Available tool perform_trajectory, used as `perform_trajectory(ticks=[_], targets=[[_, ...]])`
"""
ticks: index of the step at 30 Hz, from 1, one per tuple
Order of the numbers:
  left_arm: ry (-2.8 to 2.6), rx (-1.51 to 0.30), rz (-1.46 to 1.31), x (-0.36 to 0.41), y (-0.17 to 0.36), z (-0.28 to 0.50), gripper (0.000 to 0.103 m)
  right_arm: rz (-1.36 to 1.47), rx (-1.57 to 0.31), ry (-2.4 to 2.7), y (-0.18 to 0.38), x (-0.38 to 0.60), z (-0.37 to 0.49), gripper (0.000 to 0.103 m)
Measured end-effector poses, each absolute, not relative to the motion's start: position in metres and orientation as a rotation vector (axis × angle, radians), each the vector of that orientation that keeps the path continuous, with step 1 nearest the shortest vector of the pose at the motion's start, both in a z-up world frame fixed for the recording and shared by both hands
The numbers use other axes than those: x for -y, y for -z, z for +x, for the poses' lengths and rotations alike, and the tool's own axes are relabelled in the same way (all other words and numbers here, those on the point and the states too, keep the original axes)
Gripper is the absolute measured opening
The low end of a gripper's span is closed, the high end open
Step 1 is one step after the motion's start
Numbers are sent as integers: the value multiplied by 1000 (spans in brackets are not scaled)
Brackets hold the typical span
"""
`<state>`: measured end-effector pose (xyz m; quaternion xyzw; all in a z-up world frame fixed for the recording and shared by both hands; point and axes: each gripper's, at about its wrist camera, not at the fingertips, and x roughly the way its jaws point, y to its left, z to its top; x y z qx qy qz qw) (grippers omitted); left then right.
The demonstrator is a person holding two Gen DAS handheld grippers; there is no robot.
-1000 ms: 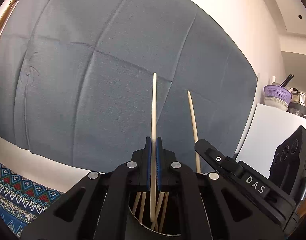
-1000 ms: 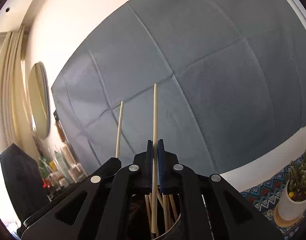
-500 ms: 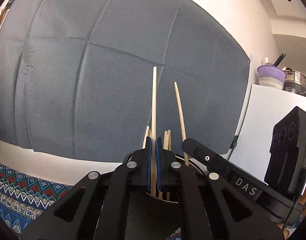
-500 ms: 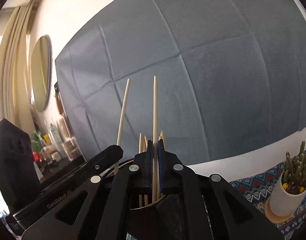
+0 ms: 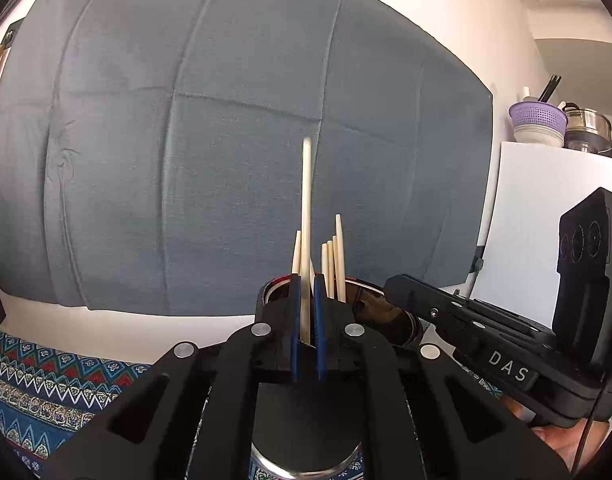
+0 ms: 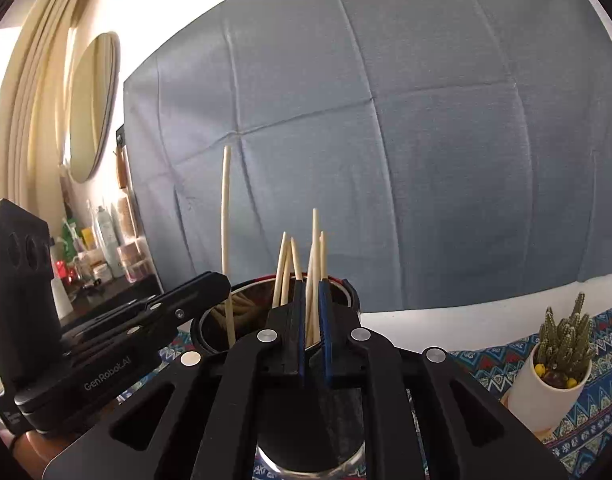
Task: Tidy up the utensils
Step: 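Carry the chopstick with the right gripper and lower it into the holder, then open the right gripper and move it back down to the loose chopsticks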
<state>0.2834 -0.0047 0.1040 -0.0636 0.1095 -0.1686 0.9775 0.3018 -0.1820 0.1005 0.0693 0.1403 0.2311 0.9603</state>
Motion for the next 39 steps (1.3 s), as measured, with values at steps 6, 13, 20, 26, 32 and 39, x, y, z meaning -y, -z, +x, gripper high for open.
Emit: perform_trajectory(ticks=[6,13,20,26,32,39], targets=[[335,-197,-107,-4,-114,273,37,149,-278,-451,-109,196,292,13],[274,-238,-60,-12,-114,259,69,129,-309,-473,-116,208,280,29],[215,-315,-54,-21,-116,248,97,88,-420,-488,-108,206,265,48],[214,-394,16,-20,-115,231,97,71,-536,-522,-103,203,241,74],[206,-543,3,-18,-99,218,97,34,-655,-608,-85,191,212,85],[180,-715,-60,-27,-72,209,97,-59,-768,-656,-56,170,180,87]])
